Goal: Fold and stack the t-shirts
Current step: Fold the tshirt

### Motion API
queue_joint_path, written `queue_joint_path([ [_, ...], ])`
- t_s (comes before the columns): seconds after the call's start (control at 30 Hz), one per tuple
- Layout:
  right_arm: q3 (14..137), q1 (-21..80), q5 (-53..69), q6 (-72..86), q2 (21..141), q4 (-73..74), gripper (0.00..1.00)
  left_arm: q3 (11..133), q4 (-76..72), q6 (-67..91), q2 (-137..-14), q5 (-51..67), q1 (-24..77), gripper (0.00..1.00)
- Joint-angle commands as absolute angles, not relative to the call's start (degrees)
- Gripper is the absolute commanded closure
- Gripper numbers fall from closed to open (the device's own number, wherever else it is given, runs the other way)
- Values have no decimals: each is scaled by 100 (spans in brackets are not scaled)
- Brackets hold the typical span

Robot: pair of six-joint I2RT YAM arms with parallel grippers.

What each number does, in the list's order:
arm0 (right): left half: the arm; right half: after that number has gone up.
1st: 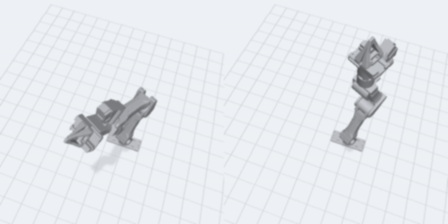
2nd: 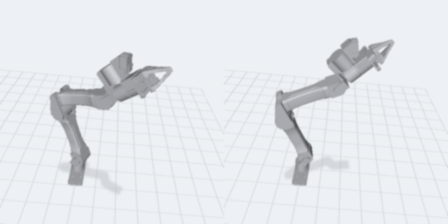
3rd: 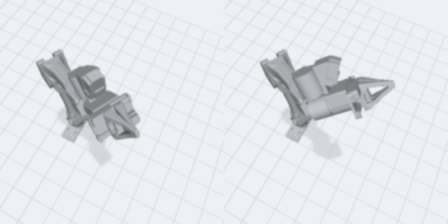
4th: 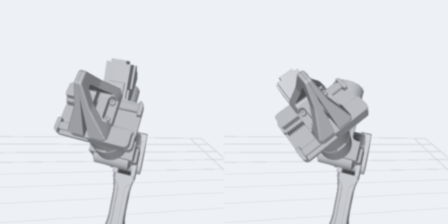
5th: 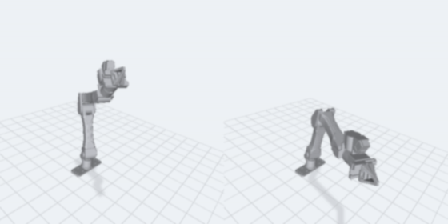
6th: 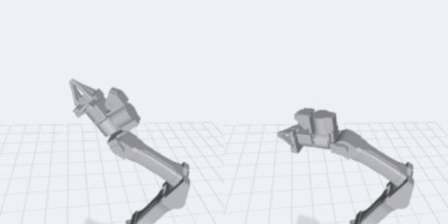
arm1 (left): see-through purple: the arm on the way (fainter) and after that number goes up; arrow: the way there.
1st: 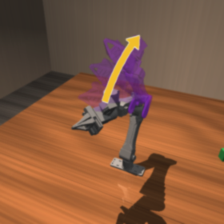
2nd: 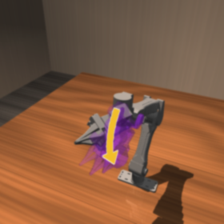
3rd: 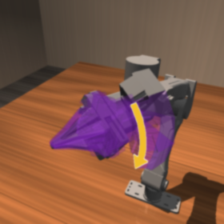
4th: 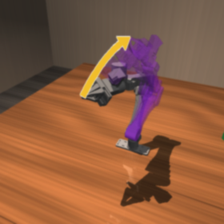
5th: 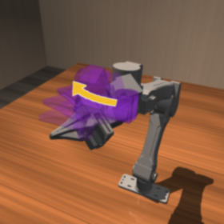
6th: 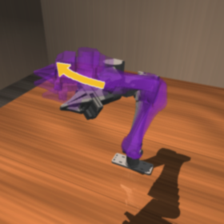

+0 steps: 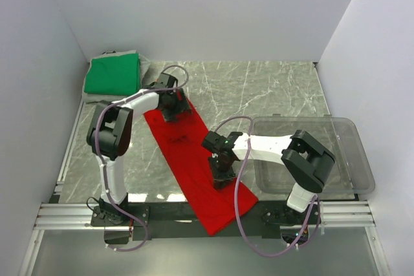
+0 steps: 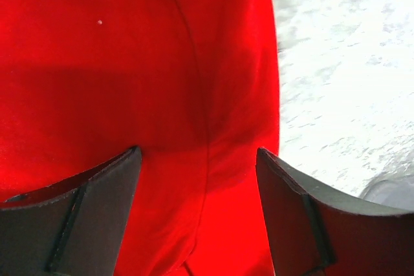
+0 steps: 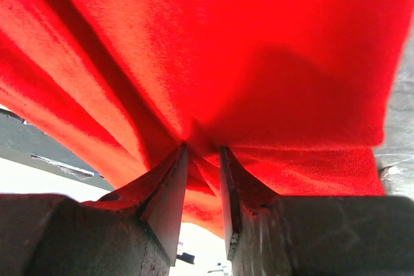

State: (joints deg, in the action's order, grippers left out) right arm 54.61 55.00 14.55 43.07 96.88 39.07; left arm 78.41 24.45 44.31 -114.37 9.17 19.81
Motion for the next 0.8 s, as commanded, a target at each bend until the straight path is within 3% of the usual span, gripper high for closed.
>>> queue_joint_path([
  [0.0,5396,5590,1529,4447,9659,4070,66,8006,3084,4254,-12260,712,2162,21],
  [0.33,6310,5660,1687,4763,10291,3902,66,10333,3796,3569,-13656,413,2180,21],
  [0.77,7241,5924,1450,5133,10784,3929,66,12304,3507,2918,-14739,588,2171,20],
])
